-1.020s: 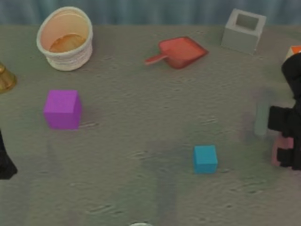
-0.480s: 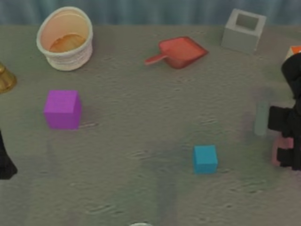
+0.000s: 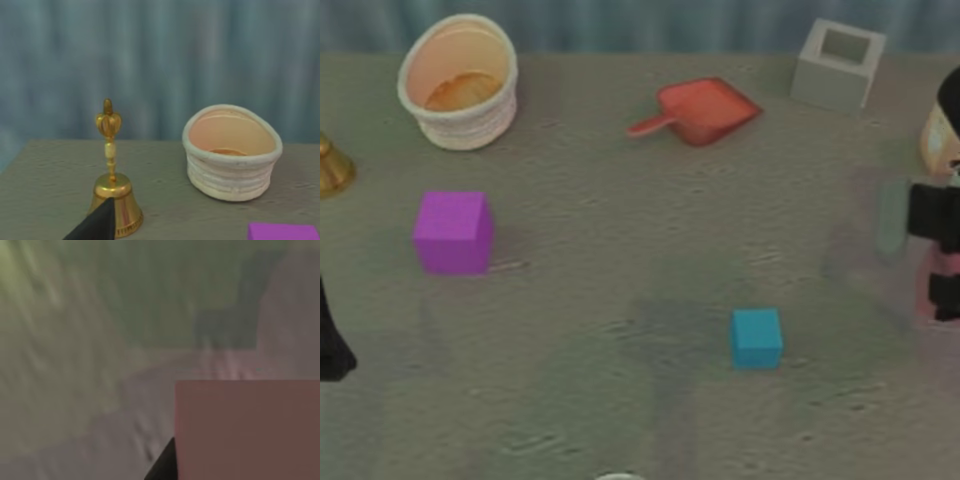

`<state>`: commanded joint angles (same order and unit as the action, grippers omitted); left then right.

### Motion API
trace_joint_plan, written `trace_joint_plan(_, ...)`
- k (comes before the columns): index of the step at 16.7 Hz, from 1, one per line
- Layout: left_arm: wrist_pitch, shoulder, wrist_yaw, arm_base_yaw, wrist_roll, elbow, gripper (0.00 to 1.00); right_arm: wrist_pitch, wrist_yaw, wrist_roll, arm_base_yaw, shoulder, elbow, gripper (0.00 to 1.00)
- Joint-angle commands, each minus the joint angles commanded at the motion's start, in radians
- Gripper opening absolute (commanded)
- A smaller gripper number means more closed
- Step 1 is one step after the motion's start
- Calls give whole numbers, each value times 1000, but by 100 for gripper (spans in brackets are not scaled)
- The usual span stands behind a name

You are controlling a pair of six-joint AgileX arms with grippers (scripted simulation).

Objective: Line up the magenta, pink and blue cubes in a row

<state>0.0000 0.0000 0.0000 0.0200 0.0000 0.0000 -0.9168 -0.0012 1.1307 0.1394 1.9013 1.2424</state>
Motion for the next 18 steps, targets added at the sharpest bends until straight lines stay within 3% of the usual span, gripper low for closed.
trace_joint_plan(8, 0, 0, 0, 0, 0, 0, 100, -43, 0, -23, 34, 7, 50, 0)
trace_joint_plan(11, 0, 0, 0, 0, 0, 0, 100, -93, 1, -89, 163, 75, 165, 0)
trace_joint_plan(15, 0, 0, 0, 0, 0, 0, 100, -177, 2, -213, 435, 184, 362, 0)
trace_joint_plan(18, 0, 0, 0, 0, 0, 0, 100, -227, 2, -294, 574, 246, 478, 0)
